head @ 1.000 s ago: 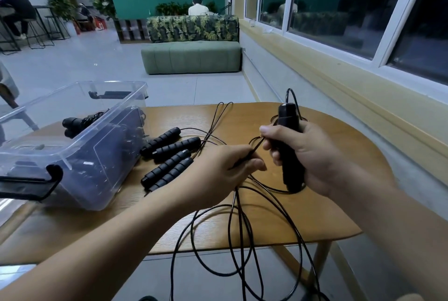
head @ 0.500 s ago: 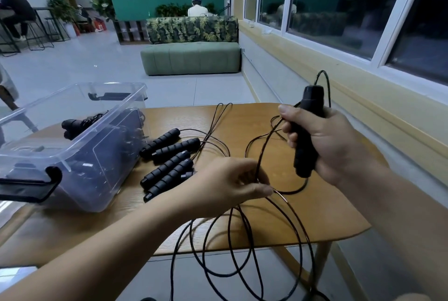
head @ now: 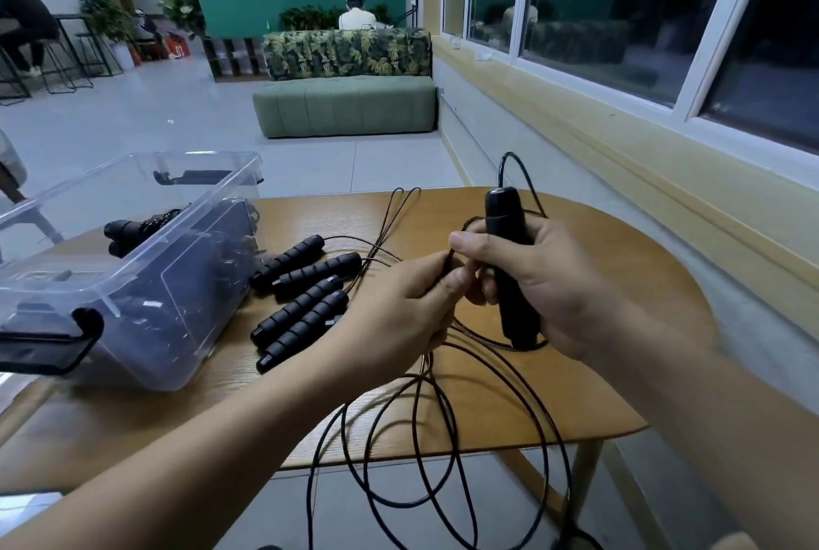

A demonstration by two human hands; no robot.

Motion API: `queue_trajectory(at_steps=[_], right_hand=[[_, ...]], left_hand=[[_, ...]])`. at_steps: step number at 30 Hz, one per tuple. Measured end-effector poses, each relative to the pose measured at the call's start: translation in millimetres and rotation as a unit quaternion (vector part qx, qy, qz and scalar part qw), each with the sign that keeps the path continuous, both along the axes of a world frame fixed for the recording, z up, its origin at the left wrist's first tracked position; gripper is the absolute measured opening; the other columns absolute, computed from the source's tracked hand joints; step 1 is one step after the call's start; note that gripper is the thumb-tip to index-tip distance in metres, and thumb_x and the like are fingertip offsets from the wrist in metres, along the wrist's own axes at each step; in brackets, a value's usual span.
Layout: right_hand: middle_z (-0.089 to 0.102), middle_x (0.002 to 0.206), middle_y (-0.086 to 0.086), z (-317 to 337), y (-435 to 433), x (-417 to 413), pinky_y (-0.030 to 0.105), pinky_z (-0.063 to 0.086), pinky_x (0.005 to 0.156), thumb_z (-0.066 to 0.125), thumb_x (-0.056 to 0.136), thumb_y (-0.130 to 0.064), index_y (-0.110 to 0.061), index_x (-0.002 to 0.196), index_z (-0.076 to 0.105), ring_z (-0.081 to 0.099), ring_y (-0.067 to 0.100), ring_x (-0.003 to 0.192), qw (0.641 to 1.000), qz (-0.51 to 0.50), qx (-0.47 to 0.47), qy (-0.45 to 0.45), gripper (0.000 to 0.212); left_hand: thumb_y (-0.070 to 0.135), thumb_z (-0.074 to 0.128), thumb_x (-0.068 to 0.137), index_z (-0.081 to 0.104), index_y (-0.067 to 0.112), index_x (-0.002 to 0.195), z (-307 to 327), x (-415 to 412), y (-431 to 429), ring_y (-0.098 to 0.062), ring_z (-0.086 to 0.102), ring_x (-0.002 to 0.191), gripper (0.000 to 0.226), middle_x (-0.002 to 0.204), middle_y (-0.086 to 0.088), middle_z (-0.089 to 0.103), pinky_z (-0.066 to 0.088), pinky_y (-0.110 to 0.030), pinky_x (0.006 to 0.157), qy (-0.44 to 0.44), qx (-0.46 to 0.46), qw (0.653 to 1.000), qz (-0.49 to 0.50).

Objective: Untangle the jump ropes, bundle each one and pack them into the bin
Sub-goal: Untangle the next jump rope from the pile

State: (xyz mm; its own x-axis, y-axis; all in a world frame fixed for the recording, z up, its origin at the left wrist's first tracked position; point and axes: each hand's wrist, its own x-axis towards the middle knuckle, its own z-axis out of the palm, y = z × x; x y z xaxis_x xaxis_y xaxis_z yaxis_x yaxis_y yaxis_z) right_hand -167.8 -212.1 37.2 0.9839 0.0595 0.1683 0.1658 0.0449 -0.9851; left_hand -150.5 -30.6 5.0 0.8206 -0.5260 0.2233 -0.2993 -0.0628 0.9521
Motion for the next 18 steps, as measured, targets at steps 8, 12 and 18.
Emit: queue_trajectory(at_steps=[8,12,18], right_hand=[[0.067,0.077,0.002,9,-30,17,0.025,0.050,0.058,0.083,0.090,-0.015,-0.012,0.096,0.068,0.055,0.013,0.060,0.989,-0.104,0.100,0.014,0.017],[0.067,0.076,-0.001,14,-55,27,0.024,0.049,0.056,0.084,0.089,-0.017,-0.013,0.107,0.066,0.056,0.010,0.056,0.967,-0.167,0.188,0.030,0.026],[0.069,0.086,0.004,4,-31,11,0.024,0.052,0.058,0.084,0.090,-0.026,-0.002,0.115,0.069,0.056,0.013,0.064,0.993,-0.054,0.080,0.073,0.038]], left_hand=[[0.049,0.049,0.106,0.072,0.025,0.095,-5,3,8,-0.016,0.047,0.057,0.035,0.058,0.012,0.046,0.038,-0.035,0.062,-0.064,0.131,0.989,0.013],[0.052,0.048,0.107,0.072,0.031,0.096,-7,4,11,-0.008,0.047,0.054,0.034,0.058,0.015,0.047,0.036,-0.032,0.060,-0.083,0.175,0.981,0.015],[0.055,0.047,0.105,0.074,0.029,0.098,-3,3,12,-0.014,0.044,0.058,0.038,0.060,0.011,0.044,0.036,-0.038,0.063,-0.082,0.149,0.985,0.013]])
